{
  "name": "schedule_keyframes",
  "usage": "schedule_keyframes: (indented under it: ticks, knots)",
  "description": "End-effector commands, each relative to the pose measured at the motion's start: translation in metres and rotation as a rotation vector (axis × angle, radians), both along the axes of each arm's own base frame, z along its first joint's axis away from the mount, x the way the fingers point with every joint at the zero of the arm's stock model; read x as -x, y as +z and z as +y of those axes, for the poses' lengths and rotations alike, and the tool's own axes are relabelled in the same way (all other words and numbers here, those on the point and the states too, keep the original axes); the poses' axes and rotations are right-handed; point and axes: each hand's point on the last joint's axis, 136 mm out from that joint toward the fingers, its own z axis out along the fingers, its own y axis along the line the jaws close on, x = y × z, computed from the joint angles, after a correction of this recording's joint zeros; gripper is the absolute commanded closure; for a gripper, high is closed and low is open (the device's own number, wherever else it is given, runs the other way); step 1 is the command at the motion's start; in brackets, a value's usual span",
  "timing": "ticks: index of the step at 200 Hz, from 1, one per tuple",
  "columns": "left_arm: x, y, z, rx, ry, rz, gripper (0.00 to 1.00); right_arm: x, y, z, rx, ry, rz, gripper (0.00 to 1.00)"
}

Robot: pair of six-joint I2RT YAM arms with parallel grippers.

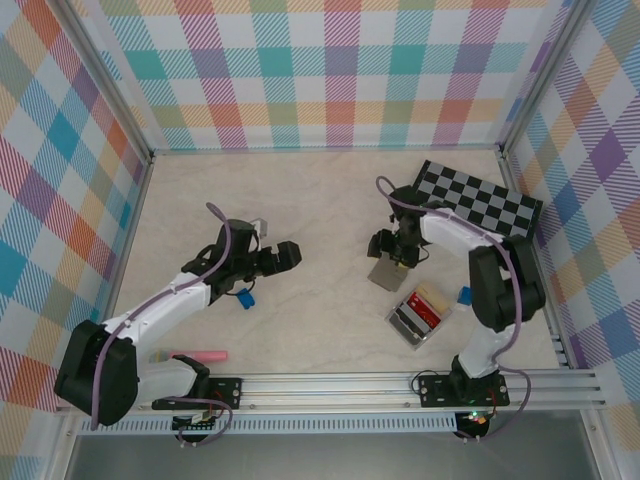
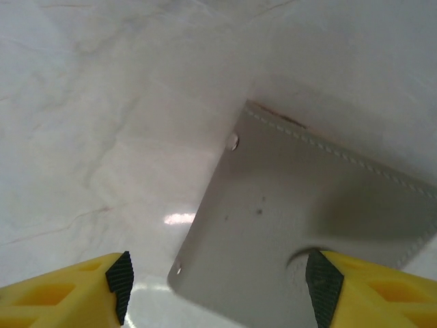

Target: Put the credit cards into the card holder

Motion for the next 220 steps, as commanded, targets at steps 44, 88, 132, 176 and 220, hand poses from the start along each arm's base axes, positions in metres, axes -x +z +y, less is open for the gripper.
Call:
schedule_keyframes:
  ticks: [44, 88, 132, 176, 220]
  knots:
    - [0.010, 0.016, 0.034, -0.103, 0.109, -0.070, 0.00, 0.049, -0.045, 0.084, -0.023, 0.205, 0.155, 0.34]
    - [0.016, 0.029, 0.047, -0.101, 0.163, -0.108, 0.00, 0.091, -0.040, 0.155, -0.140, 0.252, 0.157, 0.36]
    - [0.025, 0.033, 0.029, -0.008, 0.095, -0.064, 0.00, 0.076, 0.049, 0.135, -0.036, 0.243, -0.121, 0.28]
    - [0.029, 0.033, -0.004, 0.098, -0.023, -0.001, 0.00, 0.090, 0.113, -0.015, 0.212, -0.148, -0.324, 0.05]
    - [0.023, 0.028, -0.022, 0.112, -0.064, 0.021, 0.00, 0.142, 0.094, -0.101, 0.160, -0.447, -0.277, 0.00]
